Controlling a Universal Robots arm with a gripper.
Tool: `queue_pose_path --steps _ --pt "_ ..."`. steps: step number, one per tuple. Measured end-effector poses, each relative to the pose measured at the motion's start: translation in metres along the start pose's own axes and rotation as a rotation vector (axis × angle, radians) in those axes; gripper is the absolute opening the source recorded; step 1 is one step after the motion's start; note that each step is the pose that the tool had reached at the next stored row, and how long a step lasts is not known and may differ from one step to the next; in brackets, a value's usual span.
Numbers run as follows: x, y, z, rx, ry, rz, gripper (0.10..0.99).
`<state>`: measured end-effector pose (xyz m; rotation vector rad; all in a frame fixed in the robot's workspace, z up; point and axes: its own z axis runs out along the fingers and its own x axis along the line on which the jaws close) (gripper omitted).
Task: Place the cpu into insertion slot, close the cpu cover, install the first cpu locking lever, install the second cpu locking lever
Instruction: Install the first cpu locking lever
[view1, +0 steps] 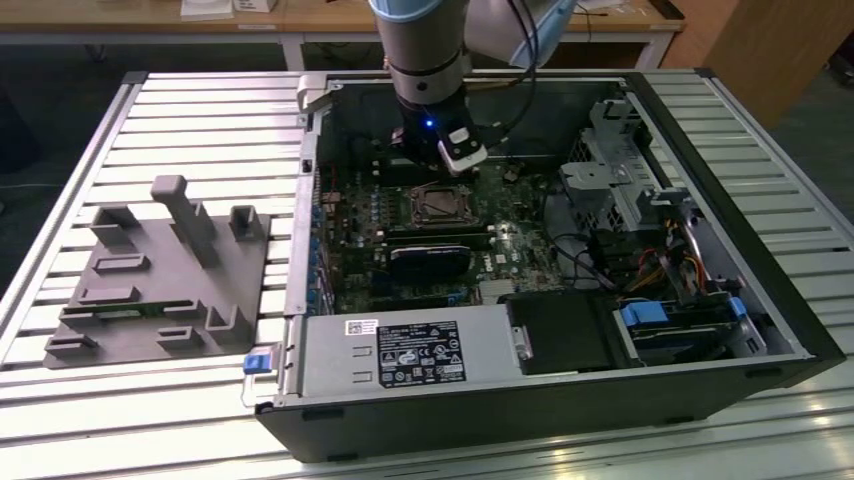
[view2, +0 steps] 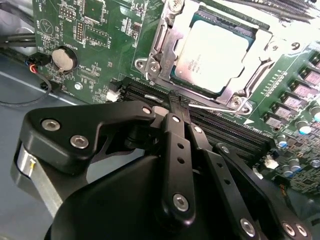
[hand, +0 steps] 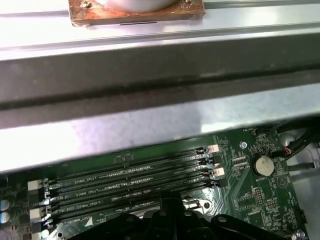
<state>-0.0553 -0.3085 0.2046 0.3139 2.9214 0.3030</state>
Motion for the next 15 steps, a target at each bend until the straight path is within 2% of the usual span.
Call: queue_pose_path --steps 9,15 --pt "0.0037 0.0055 0.0028 0.005 -0.0065 0.028 0.106" --pt "0.0042 0.0050 0.0056 0.012 -0.0150 0.064 0.106"
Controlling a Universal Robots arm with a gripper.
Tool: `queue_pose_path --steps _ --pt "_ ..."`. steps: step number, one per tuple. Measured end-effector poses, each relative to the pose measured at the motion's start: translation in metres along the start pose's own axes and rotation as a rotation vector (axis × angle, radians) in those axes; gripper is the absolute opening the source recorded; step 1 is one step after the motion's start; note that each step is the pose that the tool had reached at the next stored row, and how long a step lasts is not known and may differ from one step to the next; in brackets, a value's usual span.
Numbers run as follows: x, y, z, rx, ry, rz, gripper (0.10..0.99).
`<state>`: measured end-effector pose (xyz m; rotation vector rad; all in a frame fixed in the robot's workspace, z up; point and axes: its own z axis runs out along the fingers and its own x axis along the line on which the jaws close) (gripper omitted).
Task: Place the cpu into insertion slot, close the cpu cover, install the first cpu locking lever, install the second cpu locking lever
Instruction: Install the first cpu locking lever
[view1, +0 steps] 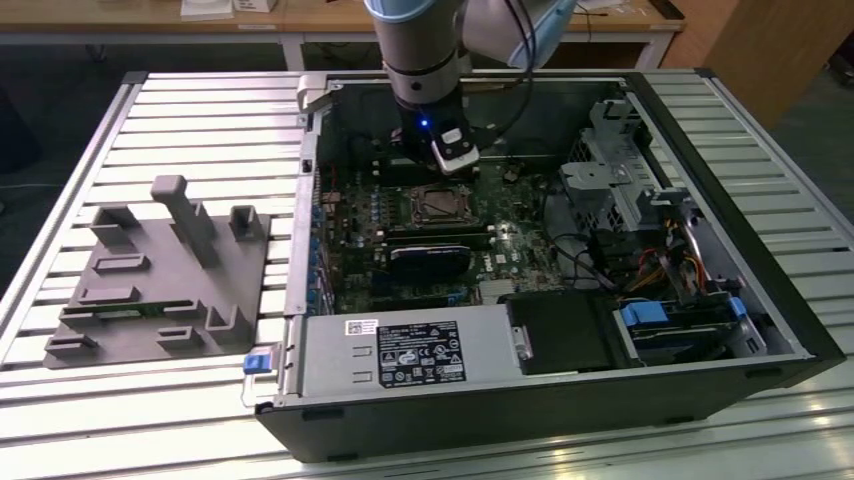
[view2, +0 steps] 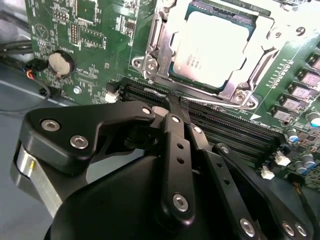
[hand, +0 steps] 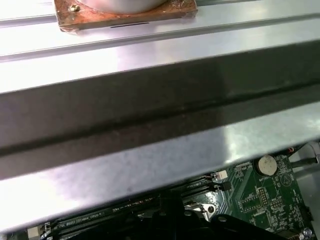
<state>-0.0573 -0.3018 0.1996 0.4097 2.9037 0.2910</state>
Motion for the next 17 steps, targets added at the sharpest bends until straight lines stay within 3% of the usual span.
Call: queue_pose_path --steps 11,17 --pt "0.0011 -0.0016 0.0066 0.013 -0.0168 0.073 0.106" --pt "0.0014 -0.0019 0.0080 0.008 -0.0160 0.079 0.106"
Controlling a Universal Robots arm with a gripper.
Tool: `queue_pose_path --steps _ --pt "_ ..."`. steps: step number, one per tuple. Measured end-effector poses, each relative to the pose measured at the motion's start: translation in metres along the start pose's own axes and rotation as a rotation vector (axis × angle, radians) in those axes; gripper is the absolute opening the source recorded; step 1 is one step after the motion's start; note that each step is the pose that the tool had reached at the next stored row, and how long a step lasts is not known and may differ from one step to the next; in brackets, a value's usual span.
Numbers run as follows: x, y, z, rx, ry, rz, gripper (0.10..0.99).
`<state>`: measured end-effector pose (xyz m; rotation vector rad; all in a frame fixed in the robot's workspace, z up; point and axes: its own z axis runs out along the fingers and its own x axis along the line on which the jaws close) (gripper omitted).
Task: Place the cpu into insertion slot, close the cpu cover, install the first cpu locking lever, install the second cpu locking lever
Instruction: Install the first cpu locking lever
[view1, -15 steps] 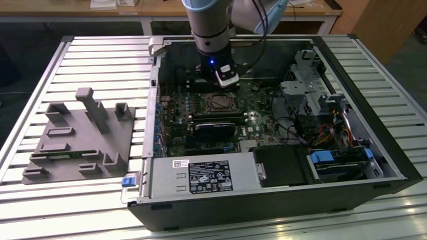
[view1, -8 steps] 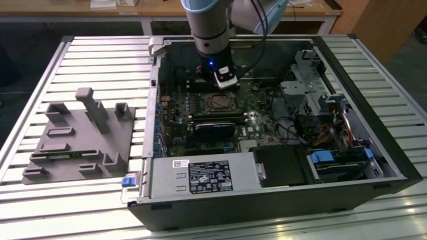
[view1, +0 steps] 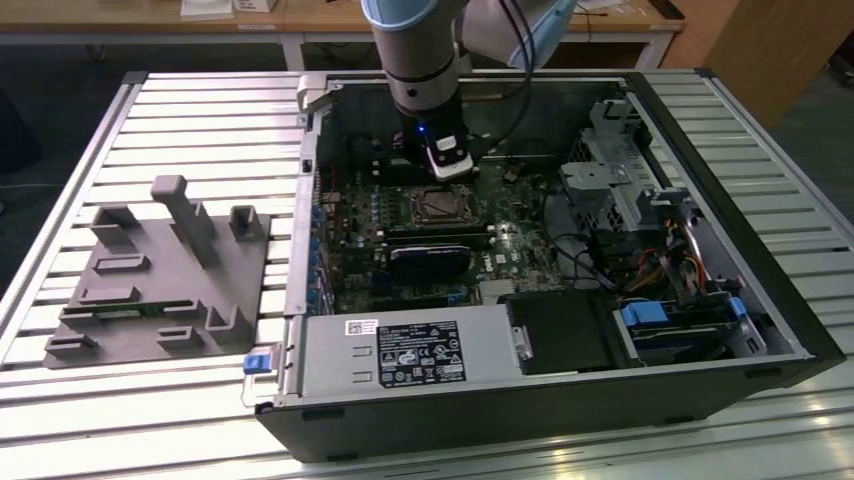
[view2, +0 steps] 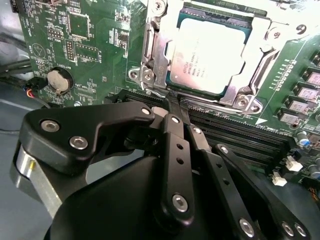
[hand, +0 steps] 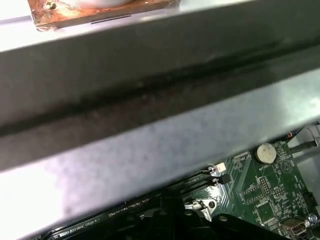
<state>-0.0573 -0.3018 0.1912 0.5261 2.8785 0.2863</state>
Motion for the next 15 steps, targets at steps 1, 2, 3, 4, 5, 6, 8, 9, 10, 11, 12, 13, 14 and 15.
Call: queue_pose_path --steps 1,2,3,4,5,6,8,9,10,11,12,13,14,15 --pt "0.0000 0.0000 0.0000 -0.002 0.0007 0.000 0.106" --pt "0.0000 0.0000 0.0000 -0.004 0.0015 0.001 0.106" --pt "-0.0001 0.0001 -0.0003 -0.005 0.0015 0.001 0.106" --pt "-0.0003 0.0004 -0.0011 -0.006 0.0014 0.001 0.106" --pt "-0.0005 0.0007 -0.0025 -0.005 0.0015 0.001 0.106" --pt "-0.0008 0.0011 -0.0044 -0.005 0.0017 0.001 0.106" --pt "-0.0016 0.0021 -0.0089 -0.005 0.0016 0.001 0.106" --pt "-0.0019 0.0026 -0.0111 -0.005 0.0016 0.001 0.106" --pt "-0.0023 0.0031 -0.0132 -0.005 0.0016 0.001 0.106" --pt "-0.0027 0.0036 -0.0154 -0.005 0.0017 0.001 0.106" --pt "-0.0030 0.0042 -0.0177 -0.005 0.0017 0.001 0.106" --pt "-0.0033 0.0046 -0.0194 -0.005 0.0017 0.001 0.106" --pt "-0.0035 0.0048 -0.0205 -0.005 0.0017 0.001 0.106" --pt "-0.0035 0.0049 -0.0207 -0.005 0.0017 0.001 0.106"
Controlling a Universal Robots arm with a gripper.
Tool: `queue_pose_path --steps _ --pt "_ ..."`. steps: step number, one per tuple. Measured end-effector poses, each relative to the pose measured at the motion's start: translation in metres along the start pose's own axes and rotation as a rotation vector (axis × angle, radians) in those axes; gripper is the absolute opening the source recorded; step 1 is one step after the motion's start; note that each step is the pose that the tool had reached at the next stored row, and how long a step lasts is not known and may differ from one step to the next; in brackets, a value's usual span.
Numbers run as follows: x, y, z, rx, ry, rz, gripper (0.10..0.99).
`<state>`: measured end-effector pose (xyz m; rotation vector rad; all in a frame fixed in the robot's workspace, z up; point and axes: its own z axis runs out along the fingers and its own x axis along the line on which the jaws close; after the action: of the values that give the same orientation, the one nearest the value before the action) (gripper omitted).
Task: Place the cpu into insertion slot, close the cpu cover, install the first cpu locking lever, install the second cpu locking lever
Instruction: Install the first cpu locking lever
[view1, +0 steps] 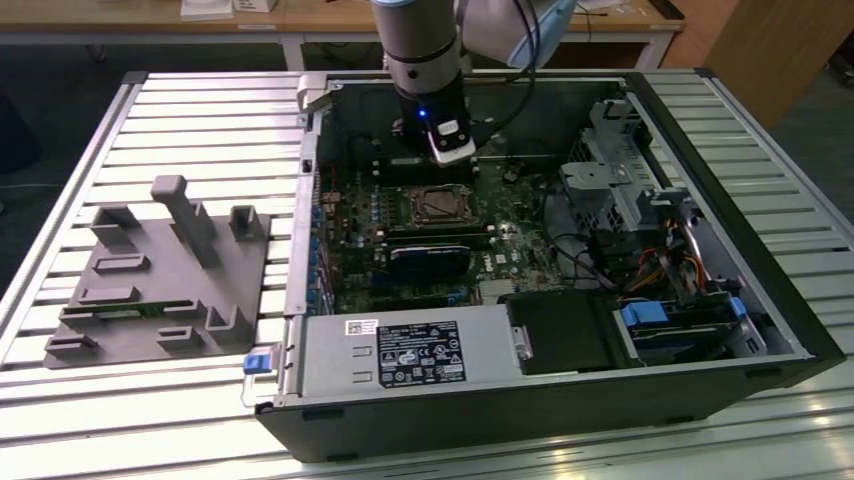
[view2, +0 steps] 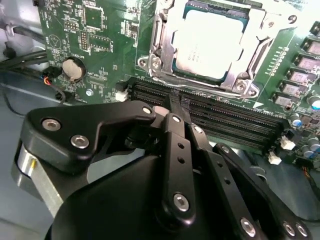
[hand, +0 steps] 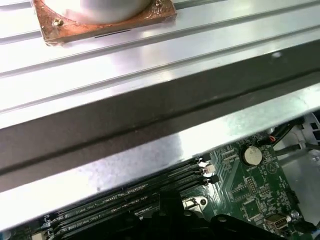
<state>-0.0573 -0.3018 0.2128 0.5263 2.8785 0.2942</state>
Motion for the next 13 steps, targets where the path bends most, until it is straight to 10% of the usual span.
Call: queue_pose_path --steps 7,13 --pt "-0.0008 -0.0014 -0.0003 0.002 -0.0003 0.000 0.106" --pt "-0.0035 -0.0082 -0.0015 0.029 -0.0101 -0.007 0.106"
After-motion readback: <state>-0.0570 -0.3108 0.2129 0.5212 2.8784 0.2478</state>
